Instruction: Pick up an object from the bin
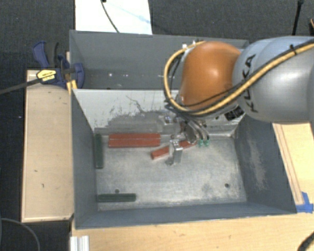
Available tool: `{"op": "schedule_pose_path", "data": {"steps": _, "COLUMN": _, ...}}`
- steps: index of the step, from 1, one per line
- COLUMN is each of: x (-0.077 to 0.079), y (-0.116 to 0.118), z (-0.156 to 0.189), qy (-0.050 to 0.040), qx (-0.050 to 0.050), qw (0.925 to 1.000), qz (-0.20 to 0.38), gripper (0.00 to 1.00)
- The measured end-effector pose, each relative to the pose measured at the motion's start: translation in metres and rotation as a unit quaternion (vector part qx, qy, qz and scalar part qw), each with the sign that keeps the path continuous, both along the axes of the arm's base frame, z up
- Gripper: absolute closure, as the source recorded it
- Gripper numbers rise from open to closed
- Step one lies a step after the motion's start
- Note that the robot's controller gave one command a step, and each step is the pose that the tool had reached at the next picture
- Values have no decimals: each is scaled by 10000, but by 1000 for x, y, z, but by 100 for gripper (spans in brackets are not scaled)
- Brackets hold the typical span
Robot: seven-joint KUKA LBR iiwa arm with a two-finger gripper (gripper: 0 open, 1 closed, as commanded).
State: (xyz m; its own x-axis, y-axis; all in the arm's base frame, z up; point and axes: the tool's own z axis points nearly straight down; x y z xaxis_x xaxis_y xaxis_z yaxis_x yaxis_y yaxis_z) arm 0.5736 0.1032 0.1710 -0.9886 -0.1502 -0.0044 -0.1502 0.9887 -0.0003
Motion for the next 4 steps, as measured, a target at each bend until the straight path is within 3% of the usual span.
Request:
{"op": "schedule_pose_path", "data": {"steps": 1, "x": 12, "y": -48, "z": -93, "qy": 43, "qx": -4, "qw": 9986, "qz": 518, "gripper": 0}}
{"op": "schedule_pose_path", "data": {"steps": 2, "x": 14, "y": -45, "z": -88, "qy": 11, "qx": 5, "qw": 9987, "qz": 512, "gripper": 100}}
{"op": "schedule_pose_path", "data": {"steps": 3, "x": 14, "y": -45, "z": -88, "qy": 12, "qx": 6, "qw": 9988, "qz": 499, "gripper": 0}}
{"op": "schedule_pose_path", "data": {"steps": 4, "x": 14, "y": -45, "z": -88, "qy": 14, "qx": 7, "qw": 9988, "qz": 480, "gripper": 100}}
